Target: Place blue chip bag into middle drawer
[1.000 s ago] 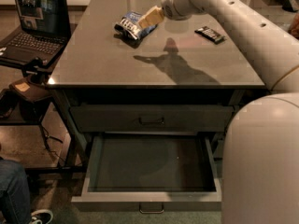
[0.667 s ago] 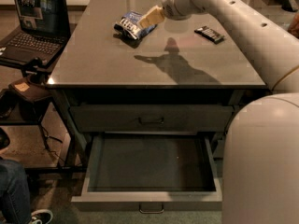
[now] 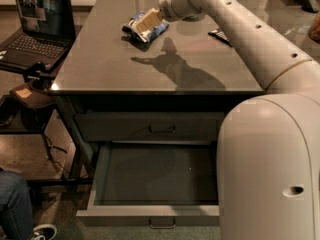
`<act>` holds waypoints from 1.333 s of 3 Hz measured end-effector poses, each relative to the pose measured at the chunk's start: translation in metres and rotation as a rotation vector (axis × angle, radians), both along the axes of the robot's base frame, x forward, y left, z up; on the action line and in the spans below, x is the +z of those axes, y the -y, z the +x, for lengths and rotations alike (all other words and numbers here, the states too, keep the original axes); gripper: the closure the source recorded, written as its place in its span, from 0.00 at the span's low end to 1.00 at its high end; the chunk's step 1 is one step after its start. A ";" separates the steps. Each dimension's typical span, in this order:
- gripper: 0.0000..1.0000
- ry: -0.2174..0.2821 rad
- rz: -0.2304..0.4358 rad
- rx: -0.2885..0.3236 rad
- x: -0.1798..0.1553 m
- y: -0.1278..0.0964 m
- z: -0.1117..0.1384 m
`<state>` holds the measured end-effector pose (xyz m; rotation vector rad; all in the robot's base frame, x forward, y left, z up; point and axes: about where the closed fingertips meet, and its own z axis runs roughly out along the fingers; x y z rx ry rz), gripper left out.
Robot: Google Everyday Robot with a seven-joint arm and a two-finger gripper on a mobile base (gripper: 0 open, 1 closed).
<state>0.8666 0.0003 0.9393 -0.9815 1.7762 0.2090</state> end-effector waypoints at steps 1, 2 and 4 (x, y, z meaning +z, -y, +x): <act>0.00 0.000 0.000 0.000 0.000 0.000 0.000; 0.00 -0.061 -0.007 0.019 -0.027 -0.017 0.014; 0.00 -0.142 -0.005 0.010 -0.062 -0.025 0.034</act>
Offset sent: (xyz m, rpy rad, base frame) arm 0.0486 0.0383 -0.0658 -0.0191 0.1678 0.0467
